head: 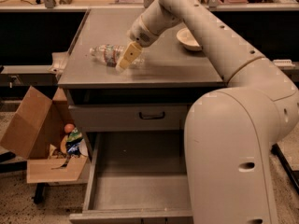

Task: Place water bottle into middle drawer

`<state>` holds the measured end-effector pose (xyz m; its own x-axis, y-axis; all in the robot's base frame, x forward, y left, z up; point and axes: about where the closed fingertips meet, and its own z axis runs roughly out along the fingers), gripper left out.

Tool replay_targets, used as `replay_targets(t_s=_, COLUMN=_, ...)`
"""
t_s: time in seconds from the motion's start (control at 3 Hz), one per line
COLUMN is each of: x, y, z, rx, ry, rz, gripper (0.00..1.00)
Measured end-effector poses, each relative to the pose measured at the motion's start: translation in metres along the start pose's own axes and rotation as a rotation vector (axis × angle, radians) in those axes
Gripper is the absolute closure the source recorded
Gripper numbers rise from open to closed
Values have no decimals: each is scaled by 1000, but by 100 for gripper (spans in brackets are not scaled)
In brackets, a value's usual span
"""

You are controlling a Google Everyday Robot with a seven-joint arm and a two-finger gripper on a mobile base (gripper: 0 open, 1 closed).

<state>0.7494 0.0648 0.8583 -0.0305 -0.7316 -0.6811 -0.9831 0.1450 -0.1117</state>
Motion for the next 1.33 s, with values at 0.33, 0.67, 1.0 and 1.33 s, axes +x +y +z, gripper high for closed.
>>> replay_targets(t_s=0.33, x=1, y=0, z=1, rx=-3, ry=1, rz=1, gripper=26)
replay_targets(t_s=0.67, x=2, y=1, z=3, rx=-6, ry=0, rz=3, gripper=48)
replay_targets(t_s=1.0, x=-2, y=10, z=10, rx=-28, ry=-9, rz=-11, gripper=72)
replay_targets(t_s=1.33, x=-14, y=21, z=-2, rx=-18, ry=-56, rz=-46, gripper=96)
